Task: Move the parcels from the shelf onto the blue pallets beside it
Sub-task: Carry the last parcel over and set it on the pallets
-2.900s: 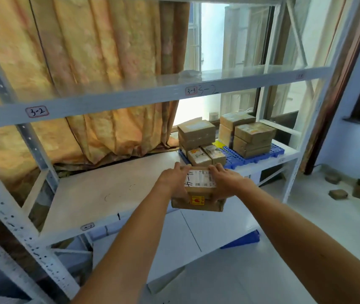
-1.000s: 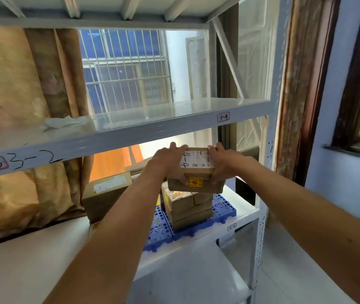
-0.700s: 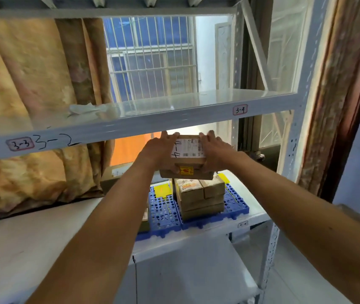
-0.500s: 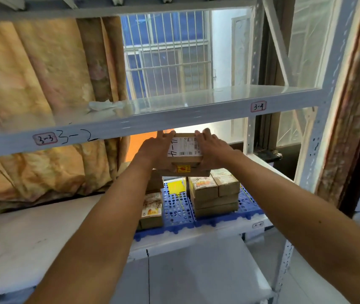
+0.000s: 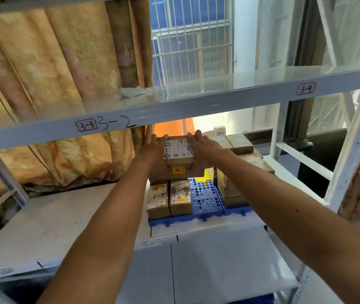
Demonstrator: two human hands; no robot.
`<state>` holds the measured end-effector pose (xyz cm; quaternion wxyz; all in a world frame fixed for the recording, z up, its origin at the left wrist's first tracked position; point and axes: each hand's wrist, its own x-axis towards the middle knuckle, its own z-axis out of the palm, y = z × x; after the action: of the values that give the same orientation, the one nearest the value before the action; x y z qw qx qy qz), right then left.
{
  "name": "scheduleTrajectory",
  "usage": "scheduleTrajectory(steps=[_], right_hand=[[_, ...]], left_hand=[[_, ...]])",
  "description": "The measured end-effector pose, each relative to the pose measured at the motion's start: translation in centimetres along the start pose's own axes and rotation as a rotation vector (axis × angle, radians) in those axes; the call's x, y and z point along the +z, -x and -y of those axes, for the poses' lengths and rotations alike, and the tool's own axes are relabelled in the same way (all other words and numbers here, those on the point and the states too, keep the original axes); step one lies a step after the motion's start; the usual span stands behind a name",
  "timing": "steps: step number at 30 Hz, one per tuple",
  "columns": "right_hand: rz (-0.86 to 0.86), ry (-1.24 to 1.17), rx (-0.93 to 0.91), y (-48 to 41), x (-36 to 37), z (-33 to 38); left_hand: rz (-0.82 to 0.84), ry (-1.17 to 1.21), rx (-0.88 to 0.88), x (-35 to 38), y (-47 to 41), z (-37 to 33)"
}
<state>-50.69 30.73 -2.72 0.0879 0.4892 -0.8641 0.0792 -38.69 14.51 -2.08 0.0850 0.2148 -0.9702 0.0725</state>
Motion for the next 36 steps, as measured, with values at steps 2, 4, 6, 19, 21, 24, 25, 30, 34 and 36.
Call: scheduleTrajectory(steps=[2, 4, 6, 19, 21, 24, 25, 30, 34, 36], right_hand=[[0.022, 0.006, -0.006, -0.7, 0.8, 1.2], [0.049, 0.014, -0.016, -1.1, 1.7, 2.1], [0.071, 0.006, -0.015, -1.4, 2.8, 2.8], [0.172, -0.100, 0.025, -2.8, 8.5, 4.1], [0.191, -0.108, 0.030, -2.8, 9.1, 3.9], [0.216, -0.108, 0.026, -2.9, 10.1, 3.7], [0.218, -0.099, 0.020, -3.0, 10.4, 3.7], [0.210, -0.079, -0.005, -3.6, 11.0, 3.2], [0.232, -0.053, -0.007, -4.1, 11.0, 3.0], [0.245, -0.037, -0.004, -4.1, 11.2, 2.8]], left_hand=[[0.041, 0.045, -0.039, 1.2, 0.0, 1.0], [0.070, 0.056, -0.053, 2.6, 0.2, 1.8], [0.080, 0.015, -0.052, 3.6, 0.4, 2.6], [0.151, -0.014, -0.060, 8.5, 1.1, 4.3], [0.138, -0.004, -0.047, 8.9, 1.3, 4.4], [0.123, 0.034, -0.037, 9.7, 1.5, 4.4], [0.120, 0.047, -0.041, 10.1, 1.6, 4.4], [0.097, 0.080, -0.047, 10.9, 1.6, 4.6], [0.085, 0.091, -0.037, 11.1, 1.2, 4.7], [0.102, 0.111, -0.039, 11.5, 0.9, 4.8]])
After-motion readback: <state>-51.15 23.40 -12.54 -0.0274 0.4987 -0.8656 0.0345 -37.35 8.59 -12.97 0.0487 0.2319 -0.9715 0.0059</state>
